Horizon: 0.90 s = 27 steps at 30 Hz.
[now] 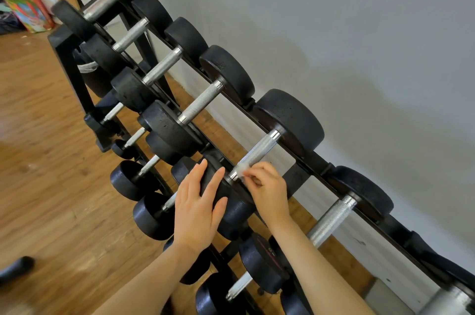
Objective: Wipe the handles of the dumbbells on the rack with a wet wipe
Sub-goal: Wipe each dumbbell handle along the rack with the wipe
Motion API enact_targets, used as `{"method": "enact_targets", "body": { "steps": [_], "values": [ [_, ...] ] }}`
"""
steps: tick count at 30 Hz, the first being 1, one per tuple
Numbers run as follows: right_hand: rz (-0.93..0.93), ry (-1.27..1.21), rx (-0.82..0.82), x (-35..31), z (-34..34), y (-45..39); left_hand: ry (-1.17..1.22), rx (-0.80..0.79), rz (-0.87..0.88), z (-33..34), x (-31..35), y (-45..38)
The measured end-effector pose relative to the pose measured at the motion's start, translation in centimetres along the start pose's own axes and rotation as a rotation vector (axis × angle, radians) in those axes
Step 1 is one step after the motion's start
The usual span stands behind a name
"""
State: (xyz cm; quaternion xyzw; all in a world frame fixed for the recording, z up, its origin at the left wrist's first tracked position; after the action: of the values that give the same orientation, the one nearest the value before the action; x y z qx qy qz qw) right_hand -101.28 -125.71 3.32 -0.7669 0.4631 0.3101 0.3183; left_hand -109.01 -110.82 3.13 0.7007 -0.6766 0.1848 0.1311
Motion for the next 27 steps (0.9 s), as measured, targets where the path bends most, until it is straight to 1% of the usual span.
{"method": "enact_targets", "body": {
  "steps": [2, 3, 8, 11, 15, 20, 27],
  "values": [
    [0.016, -0.006, 0.031, 0.3, -0.3, 0.0, 0.001, -0.005, -0.002, 0.0, 0.0, 0.1],
    [0.022, -0.016, 0.019, 0.4, -0.2, -0.1, -0.001, -0.006, 0.001, 0.1, 0.0, 0.1],
    [0.062, -0.039, -0.212, 0.3, 1.2, -0.4, -0.014, -0.011, -0.014, 0.0, 0.2, 0.2],
    [0.087, -0.030, -0.226, 0.5, 1.0, -0.5, -0.036, -0.014, -0.066, -0.1, 0.5, 0.3],
    [0.129, -0.011, -0.100, 1.2, -0.4, 0.3, -0.064, -0.038, -0.093, -0.3, 1.2, 0.6],
    [0.225, -0.002, 0.019, 1.2, -3.2, 2.5, -0.006, -0.083, -0.125, -0.7, 2.0, 1.0],
    [0.318, 0.120, 0.221, -0.4, -8.1, 8.5, -0.058, -0.135, -0.113, 0.3, 4.4, 2.6]
  ]
}}
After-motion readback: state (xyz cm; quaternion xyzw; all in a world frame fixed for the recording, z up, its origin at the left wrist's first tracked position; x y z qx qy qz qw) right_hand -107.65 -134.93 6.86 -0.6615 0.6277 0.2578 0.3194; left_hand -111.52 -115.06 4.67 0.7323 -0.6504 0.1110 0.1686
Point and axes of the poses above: each hand's wrist, its own y-axis away from the middle knuckle, its own z-axis out of the palm, x = y × z, the point moved 7 cm from there along -y, towards the middle knuckle, and after that the axes turned 9 degrees about -x, right-handed, at the moved point
